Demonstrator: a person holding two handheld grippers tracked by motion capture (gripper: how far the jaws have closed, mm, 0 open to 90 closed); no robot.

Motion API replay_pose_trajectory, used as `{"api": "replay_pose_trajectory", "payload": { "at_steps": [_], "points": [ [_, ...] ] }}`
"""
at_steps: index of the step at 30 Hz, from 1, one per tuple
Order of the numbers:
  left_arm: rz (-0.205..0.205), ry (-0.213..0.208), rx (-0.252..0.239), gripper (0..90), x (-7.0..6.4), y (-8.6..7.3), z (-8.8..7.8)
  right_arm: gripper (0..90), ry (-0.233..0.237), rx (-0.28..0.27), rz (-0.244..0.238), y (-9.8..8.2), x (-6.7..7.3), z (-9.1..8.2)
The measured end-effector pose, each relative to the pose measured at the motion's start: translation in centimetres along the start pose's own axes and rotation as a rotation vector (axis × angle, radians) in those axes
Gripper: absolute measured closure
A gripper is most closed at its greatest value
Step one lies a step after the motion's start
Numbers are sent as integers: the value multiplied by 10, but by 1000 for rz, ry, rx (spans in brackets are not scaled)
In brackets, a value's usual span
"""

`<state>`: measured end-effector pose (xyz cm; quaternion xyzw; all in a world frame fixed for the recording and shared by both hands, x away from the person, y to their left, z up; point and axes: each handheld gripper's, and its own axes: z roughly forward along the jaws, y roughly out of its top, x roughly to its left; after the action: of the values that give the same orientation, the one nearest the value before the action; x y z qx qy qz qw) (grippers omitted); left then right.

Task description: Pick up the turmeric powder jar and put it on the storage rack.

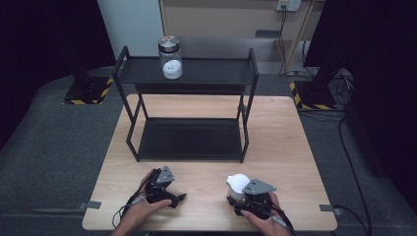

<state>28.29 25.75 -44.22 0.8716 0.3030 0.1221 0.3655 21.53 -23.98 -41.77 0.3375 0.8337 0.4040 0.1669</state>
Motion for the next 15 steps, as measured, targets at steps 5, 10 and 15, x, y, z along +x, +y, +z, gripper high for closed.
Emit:
{"api": "replay_pose_trajectory", "payload": {
  "at_steps": [5,10,15],
  "points": [
    [0,0,0,0,0,0,0,314,-1,-7,8,-2,0,0],
    [0,0,0,0,0,0,0,314,-4,-14,9,-4,1,0],
    [0,0,0,0,0,0,0,315,-4,-27,21,-6,0,-1]
  ]
}}
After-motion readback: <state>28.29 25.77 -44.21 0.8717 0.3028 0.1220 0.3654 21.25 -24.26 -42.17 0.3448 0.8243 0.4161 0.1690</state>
